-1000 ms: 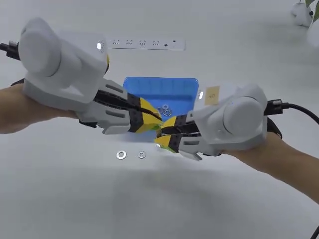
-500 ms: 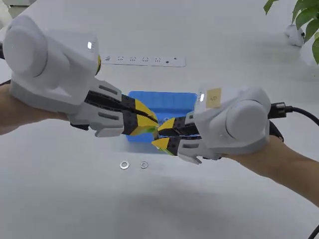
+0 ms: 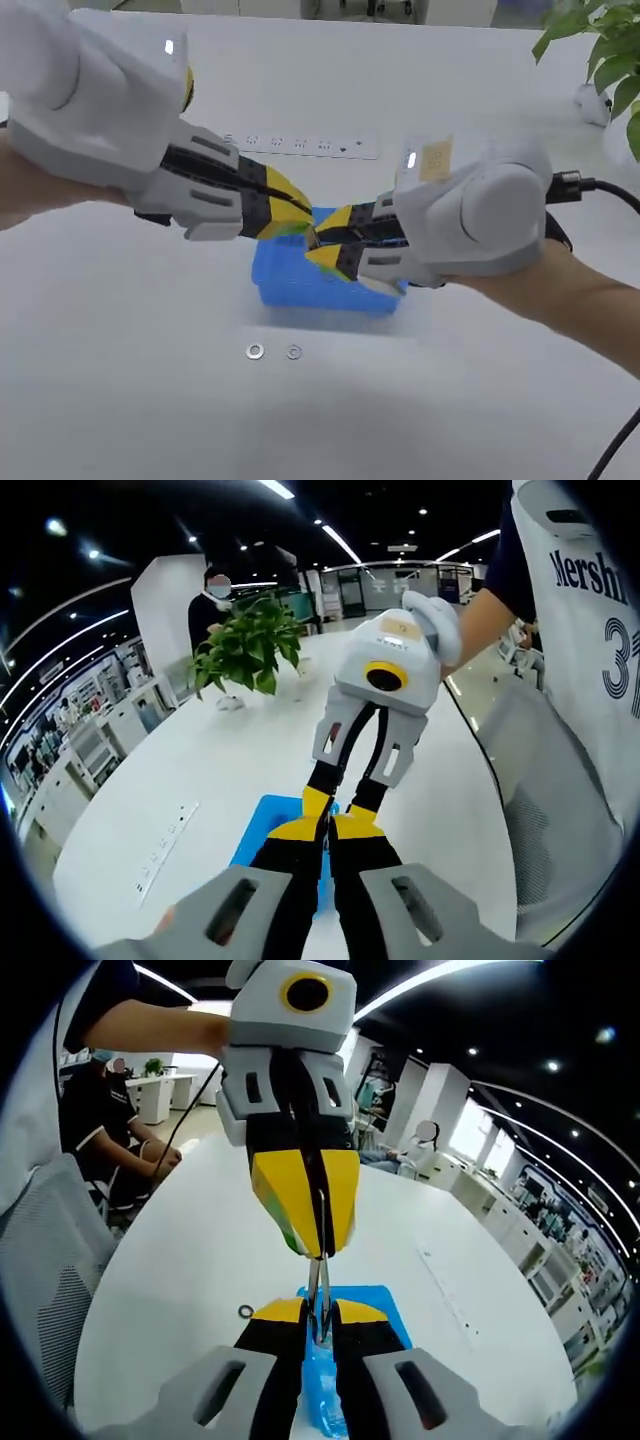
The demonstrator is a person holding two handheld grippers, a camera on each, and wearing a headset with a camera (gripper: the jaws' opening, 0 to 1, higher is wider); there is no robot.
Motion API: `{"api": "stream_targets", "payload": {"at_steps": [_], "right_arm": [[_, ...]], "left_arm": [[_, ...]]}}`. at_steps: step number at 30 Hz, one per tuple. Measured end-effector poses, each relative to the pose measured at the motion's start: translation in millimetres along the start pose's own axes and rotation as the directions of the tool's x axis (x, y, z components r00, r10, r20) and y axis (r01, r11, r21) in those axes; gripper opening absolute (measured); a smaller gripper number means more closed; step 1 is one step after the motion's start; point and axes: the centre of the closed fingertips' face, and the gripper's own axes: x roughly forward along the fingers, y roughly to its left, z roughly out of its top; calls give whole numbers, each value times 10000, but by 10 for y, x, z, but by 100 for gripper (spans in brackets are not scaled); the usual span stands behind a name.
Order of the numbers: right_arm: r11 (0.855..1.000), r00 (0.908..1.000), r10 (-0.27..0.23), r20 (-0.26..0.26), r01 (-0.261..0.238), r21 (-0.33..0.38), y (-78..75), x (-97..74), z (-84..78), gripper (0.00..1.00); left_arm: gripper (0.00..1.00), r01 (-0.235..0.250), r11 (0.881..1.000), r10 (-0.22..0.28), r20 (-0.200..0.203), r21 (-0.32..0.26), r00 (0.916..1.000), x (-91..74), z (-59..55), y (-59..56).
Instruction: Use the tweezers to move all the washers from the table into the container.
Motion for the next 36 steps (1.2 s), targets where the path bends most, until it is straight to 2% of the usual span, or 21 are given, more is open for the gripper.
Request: {"api": "stream_targets", "payload": {"at_steps": [5, 8, 10, 12, 14, 15, 17, 22, 27, 31, 36], "right_arm": [[10000, 10000, -68, -58, 68, -31, -187, 132, -71, 11], [10000, 9999, -14, -126, 15, 87, -262, 236, -172, 11], [9994, 9999, 133, -106, -129, 316, -270, 296, -241, 11], [9982, 9997, 230, -96, -224, 549, -280, 362, -313, 9], [9979, 9994, 271, -191, -259, 595, -295, 423, -394, 9], [9971, 9993, 313, -207, -298, 700, -299, 449, -427, 9], [9963, 9988, 353, -346, -324, 800, -328, 516, -537, 9], [9940, 9980, 424, -479, -372, 1031, -314, 584, -671, 9], [9923, 9976, 476, -504, -414, 1164, -290, 601, -712, 9], [9925, 9981, 369, -496, -308, 1183, -301, 579, -692, 9], [9936, 9999, 63, -120, -49, 1127, -322, 437, -514, 10]], "left_arm": [[6, -19, 10000, 20, -136, 71, 9999, 90, -71, 215], [6, 9, 9999, -11, -218, -100, 9998, 176, -177, 320], [6, 48, 9998, -53, -281, -177, 9996, 231, -249, 354], [6, 104, 9998, -113, -614, -152, 9980, 303, -390, 392], [6, 190, 9990, -211, -534, -408, 9984, 364, -443, 421], [6, 180, 9992, -199, -554, -345, 9983, 388, -473, 439], [6, 232, 9982, -263, -555, -557, 9981, 459, -571, 484], [6, 373, 9969, -415, -607, -694, 9973, 554, -696, 506], [6, 463, 9962, -512, -646, -742, 9966, 582, -746, 501], [6, 380, 9968, -424, -629, -703, 9971, 566, -711, 493], [6, 226, 9993, -241, -479, -303, 9986, 466, -543, 474]]}}
